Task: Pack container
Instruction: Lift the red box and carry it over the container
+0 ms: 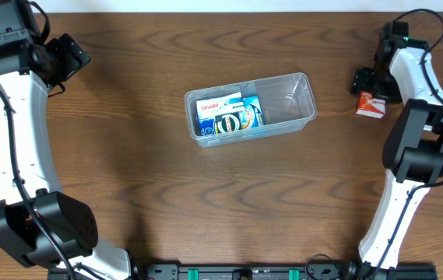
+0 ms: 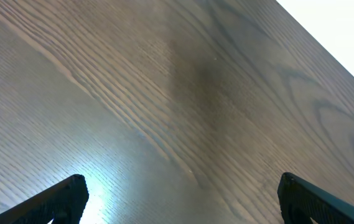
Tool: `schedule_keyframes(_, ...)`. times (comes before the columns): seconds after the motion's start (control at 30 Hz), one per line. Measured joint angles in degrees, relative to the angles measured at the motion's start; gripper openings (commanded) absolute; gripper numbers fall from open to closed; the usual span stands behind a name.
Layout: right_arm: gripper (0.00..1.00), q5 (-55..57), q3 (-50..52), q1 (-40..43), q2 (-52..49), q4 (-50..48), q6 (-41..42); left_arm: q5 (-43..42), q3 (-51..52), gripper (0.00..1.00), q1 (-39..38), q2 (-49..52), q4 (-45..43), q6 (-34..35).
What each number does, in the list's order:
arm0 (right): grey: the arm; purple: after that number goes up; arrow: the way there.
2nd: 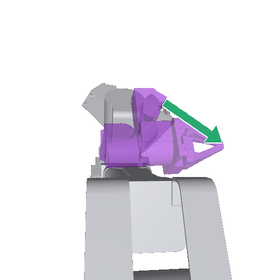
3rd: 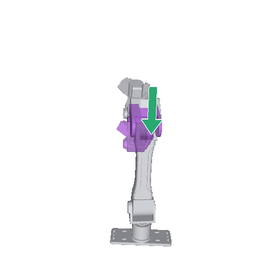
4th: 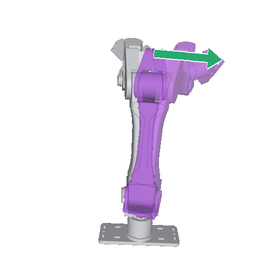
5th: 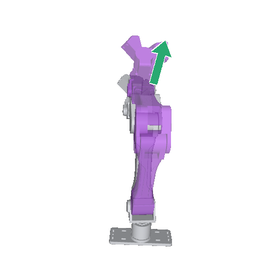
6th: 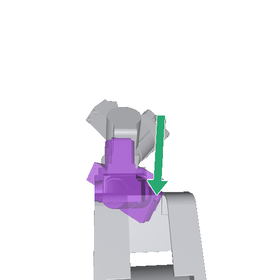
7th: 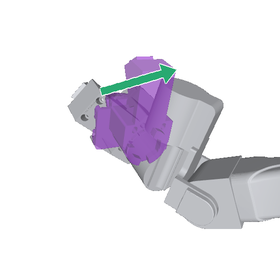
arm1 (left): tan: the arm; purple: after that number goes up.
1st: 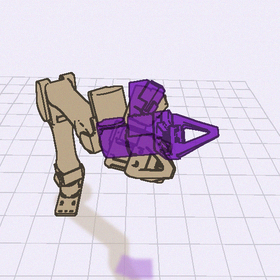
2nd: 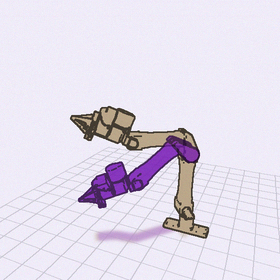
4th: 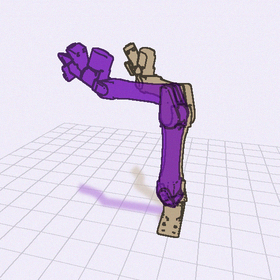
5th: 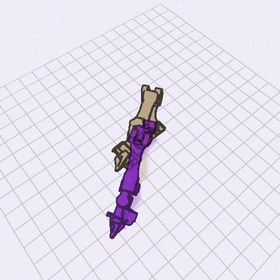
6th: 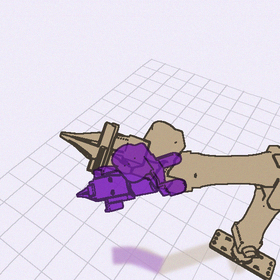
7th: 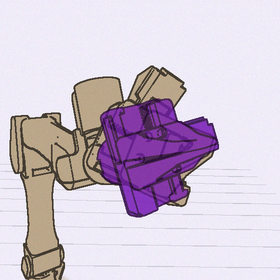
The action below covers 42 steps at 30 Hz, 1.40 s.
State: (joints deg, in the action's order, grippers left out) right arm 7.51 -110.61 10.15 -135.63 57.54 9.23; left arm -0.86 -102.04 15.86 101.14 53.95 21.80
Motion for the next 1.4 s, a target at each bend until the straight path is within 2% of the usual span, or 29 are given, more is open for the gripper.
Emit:
schedule_keyframes(0.2, 0.73, -1.1, 0.2, 0.0, 0.0, -0.1, -1.2, 0.0, 0.0, 0.98, 0.0, 0.0, 0.0, 0.0)
schedule_keyframes(0.37, 0.58, -1.5, 0.3, 0.0, 0.0, 0.2, -1.8, 0.0, 0.0, 0.98, 0.0, 0.0, 0.0, 0.0)
schedule_keyframes(0.8, 0.56, -1.6, 0.2, -0.2, 1.0, 1.7, -2.1, 0.0, 0.0, 0.98, 0.0, 0.0, 0.0, 0.0)
schedule_keyframes(0.97, 0.57, -1.6, 0.2, -1.7, 7.0, 2.2, -2.1, 0.0, 0.0, 0.98, 0.0, 0.0, 0.0, 0.0)
schedule_keyframes(1.2, 0.6, -1.6, -1.0, -11.5, 23.6, 2.6, -2.1, 0.0, 0.0, 0.98, 0.0, 0.0, 0.0, 0.0)
schedule_keyframes(1.4, 0.63, -1.9, -1.9, -22.8, 27.3, 3.8, -2.1, 0.0, 0.0, 0.98, 0.0, 0.0, 0.0, 0.0)
